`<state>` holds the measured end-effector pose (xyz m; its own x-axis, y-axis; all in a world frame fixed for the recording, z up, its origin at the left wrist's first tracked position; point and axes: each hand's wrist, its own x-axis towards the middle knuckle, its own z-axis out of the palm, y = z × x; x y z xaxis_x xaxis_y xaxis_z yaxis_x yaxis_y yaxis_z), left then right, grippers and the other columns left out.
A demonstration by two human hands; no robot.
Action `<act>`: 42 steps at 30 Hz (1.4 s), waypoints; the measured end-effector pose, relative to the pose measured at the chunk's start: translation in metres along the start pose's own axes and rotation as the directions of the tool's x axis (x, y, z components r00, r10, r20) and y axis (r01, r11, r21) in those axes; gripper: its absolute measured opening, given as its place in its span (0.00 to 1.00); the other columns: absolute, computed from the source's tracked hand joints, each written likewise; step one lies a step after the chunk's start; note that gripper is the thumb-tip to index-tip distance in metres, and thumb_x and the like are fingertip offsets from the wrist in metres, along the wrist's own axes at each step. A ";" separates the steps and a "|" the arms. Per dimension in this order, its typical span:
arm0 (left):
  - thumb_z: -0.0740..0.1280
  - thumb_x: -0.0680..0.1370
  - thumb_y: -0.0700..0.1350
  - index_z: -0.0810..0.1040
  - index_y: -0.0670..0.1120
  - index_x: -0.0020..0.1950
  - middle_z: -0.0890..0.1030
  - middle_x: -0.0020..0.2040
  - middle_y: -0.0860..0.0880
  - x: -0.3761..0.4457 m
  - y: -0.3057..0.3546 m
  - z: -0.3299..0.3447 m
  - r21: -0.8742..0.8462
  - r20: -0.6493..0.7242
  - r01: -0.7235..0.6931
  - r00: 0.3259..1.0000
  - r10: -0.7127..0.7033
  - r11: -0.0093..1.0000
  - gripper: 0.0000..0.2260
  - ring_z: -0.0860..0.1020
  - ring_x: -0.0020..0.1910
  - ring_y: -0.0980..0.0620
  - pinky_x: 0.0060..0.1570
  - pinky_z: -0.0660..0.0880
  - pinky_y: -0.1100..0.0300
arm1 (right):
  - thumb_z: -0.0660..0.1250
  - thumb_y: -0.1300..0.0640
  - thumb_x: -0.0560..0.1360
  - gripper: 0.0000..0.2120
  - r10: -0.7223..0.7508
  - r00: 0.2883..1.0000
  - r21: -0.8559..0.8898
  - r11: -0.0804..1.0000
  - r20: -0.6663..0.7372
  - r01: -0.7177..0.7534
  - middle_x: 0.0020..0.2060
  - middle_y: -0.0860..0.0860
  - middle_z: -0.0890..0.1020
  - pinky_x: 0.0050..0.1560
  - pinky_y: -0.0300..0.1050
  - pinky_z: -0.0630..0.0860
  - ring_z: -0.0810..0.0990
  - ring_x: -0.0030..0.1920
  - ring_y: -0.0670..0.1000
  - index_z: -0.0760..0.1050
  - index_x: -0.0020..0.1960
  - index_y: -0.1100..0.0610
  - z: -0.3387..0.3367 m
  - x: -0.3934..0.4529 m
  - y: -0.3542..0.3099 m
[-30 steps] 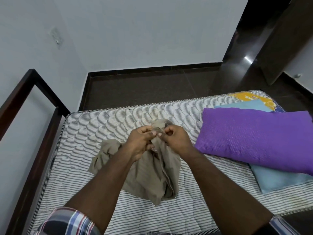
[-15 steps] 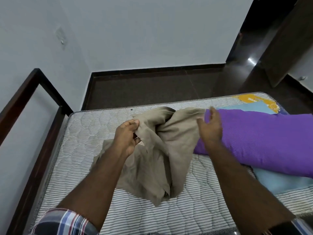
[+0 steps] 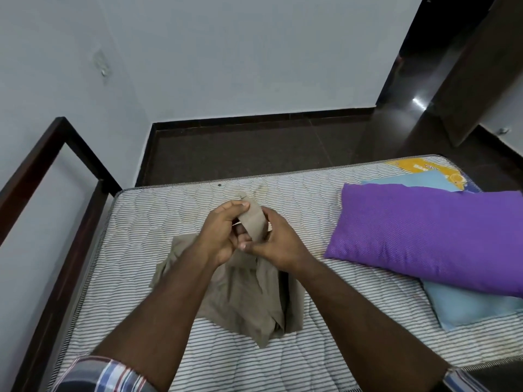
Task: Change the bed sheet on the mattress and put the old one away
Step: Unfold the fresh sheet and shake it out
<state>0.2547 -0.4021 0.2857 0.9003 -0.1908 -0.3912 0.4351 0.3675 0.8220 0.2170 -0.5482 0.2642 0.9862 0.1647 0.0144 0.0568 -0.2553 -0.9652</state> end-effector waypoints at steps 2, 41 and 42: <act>0.66 0.80 0.40 0.76 0.44 0.45 0.79 0.37 0.44 -0.001 0.004 0.004 -0.013 0.016 0.002 1.000 -0.002 1.000 0.04 0.79 0.33 0.48 0.32 0.74 0.57 | 0.79 0.53 0.67 0.30 -0.058 0.997 -0.115 0.992 -0.057 0.051 0.53 0.43 0.83 0.53 0.44 0.79 0.82 0.54 0.43 0.73 0.66 0.48 0.006 -0.001 -0.005; 0.60 0.80 0.42 0.77 0.44 0.46 0.79 0.38 0.46 0.011 0.007 -0.023 -0.135 -0.371 -0.030 0.928 -0.022 0.990 0.07 0.79 0.37 0.49 0.38 0.78 0.55 | 0.60 0.54 0.84 0.09 0.567 0.774 0.595 0.736 -0.281 -0.323 0.48 0.54 0.79 0.42 0.53 0.83 0.82 0.39 0.51 0.75 0.58 0.56 -0.040 0.006 -0.006; 0.60 0.78 0.42 0.76 0.45 0.45 0.78 0.39 0.45 0.012 0.012 -0.030 -0.157 -0.387 -0.049 0.922 -0.016 0.986 0.06 0.78 0.37 0.48 0.39 0.78 0.55 | 0.59 0.54 0.85 0.08 0.578 0.746 0.592 0.743 -0.331 -0.313 0.48 0.53 0.79 0.42 0.54 0.83 0.81 0.41 0.51 0.75 0.57 0.55 -0.051 0.007 -0.001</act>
<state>0.2714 -0.3724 0.2787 0.8281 0.1707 -0.5340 0.3872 0.5147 0.7649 0.2321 -0.5950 0.2790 0.8201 -0.3400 -0.4602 -0.3580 0.3225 -0.8763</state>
